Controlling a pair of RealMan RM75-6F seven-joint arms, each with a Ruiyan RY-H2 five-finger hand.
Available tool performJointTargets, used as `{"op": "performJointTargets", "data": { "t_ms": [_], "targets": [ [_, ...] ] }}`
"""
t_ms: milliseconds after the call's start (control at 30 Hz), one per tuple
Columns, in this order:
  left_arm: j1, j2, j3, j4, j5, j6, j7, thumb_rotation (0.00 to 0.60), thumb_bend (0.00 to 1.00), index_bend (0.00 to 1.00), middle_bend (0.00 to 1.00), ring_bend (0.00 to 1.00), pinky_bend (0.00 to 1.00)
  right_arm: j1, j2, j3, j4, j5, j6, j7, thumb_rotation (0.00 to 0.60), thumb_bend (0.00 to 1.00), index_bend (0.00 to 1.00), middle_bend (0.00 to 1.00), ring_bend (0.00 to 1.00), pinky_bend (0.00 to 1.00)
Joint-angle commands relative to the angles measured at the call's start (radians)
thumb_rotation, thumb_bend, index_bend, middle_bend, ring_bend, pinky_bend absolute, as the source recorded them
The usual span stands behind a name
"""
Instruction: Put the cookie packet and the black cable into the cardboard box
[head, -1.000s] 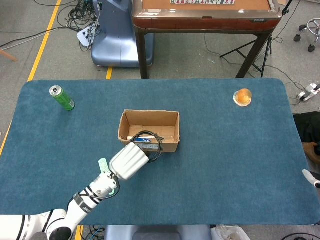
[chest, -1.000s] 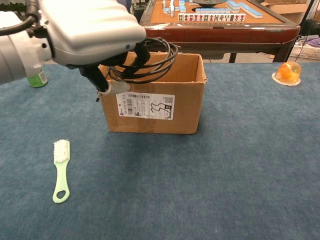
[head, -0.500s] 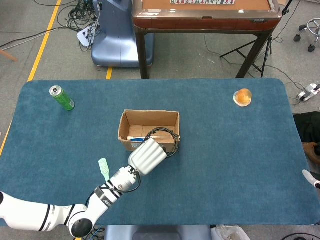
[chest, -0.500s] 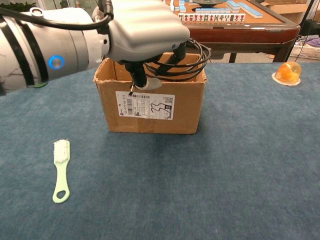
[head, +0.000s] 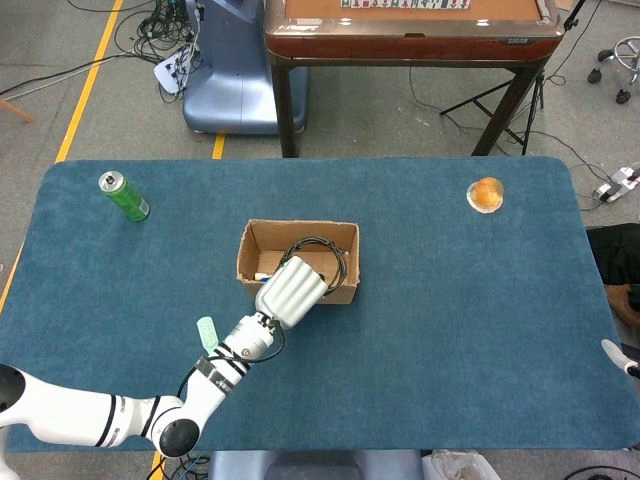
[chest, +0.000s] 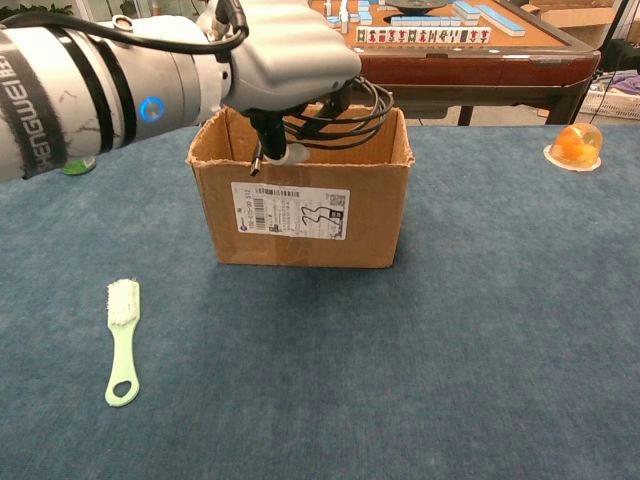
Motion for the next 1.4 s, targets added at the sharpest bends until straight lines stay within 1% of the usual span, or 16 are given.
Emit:
{"op": "performJointTargets", "data": {
  "t_ms": [33, 167, 533, 700, 900, 1000, 1067, 1133, 1267, 1367, 1400],
  "targets": [
    [-0.013, 0.001, 0.01, 0.009, -0.016, 0.009, -0.003, 0.6, 0.3, 0.64, 1.0, 0.97, 1.0, 0.001, -0.001, 0.0, 0.0, 0.0, -0.001, -0.002, 0.6, 0.08, 0.28, 0.38, 0.26, 0.44],
    [-0.028, 0.0, 0.024, 0.025, -0.035, 0.023, -0.011, 0.6, 0.3, 0.59, 1.0, 0.97, 1.0, 0.001, -0.001, -0.001, 0.0, 0.002, -0.003, -0.002, 0.6, 0.08, 0.28, 0.38, 0.26, 0.44],
    [-0.05, 0.001, 0.057, 0.053, -0.091, 0.066, -0.015, 0.6, 0.3, 0.28, 1.0, 0.96, 1.0, 0.003, 0.001, -0.001, 0.001, 0.005, -0.006, 0.004, 0.6, 0.08, 0.28, 0.38, 0.26, 0.44],
    [-0.051, 0.006, 0.068, 0.047, -0.095, 0.094, -0.026, 0.6, 0.3, 0.18, 1.0, 0.95, 1.0, 0.006, 0.001, -0.002, 0.0, 0.006, -0.013, 0.001, 0.6, 0.08, 0.28, 0.38, 0.26, 0.44],
    [-0.036, 0.032, 0.092, 0.003, -0.071, 0.136, -0.043, 0.6, 0.3, 0.17, 0.99, 0.95, 1.0, 0.008, -0.001, -0.004, -0.002, 0.004, -0.018, -0.008, 0.6, 0.08, 0.28, 0.38, 0.26, 0.44],
    [-0.013, 0.06, 0.122, -0.041, -0.04, 0.169, -0.048, 0.6, 0.3, 0.17, 0.99, 0.95, 1.0, 0.009, -0.002, -0.005, -0.003, 0.002, -0.018, -0.011, 0.6, 0.08, 0.28, 0.38, 0.26, 0.44],
    [0.009, 0.085, 0.144, -0.078, -0.011, 0.203, -0.049, 0.6, 0.3, 0.2, 0.98, 0.95, 1.0, 0.009, -0.003, -0.006, -0.003, 0.001, -0.019, -0.016, 0.6, 0.08, 0.28, 0.38, 0.26, 0.44],
    [0.035, 0.103, 0.158, -0.105, 0.023, 0.237, -0.07, 0.6, 0.3, 0.22, 0.98, 0.94, 1.0, 0.01, -0.004, -0.006, -0.004, 0.0, -0.02, -0.021, 0.6, 0.08, 0.28, 0.38, 0.26, 0.44],
    [0.106, 0.145, 0.192, -0.152, 0.098, 0.307, -0.142, 0.6, 0.3, 0.24, 0.97, 0.93, 1.0, 0.013, -0.009, -0.009, -0.007, -0.004, -0.023, -0.038, 0.6, 0.08, 0.28, 0.38, 0.26, 0.44],
    [0.168, 0.178, 0.235, -0.186, 0.17, 0.359, -0.189, 0.6, 0.3, 0.24, 0.95, 0.91, 1.0, 0.016, -0.015, -0.01, -0.009, -0.003, -0.029, -0.057, 0.6, 0.08, 0.28, 0.38, 0.26, 0.44],
    [0.193, 0.191, 0.256, -0.197, 0.21, 0.376, -0.212, 0.6, 0.3, 0.25, 0.94, 0.9, 1.0, 0.018, -0.018, -0.01, -0.01, -0.001, -0.033, -0.066, 0.6, 0.08, 0.28, 0.38, 0.26, 0.44]
  ]
}}
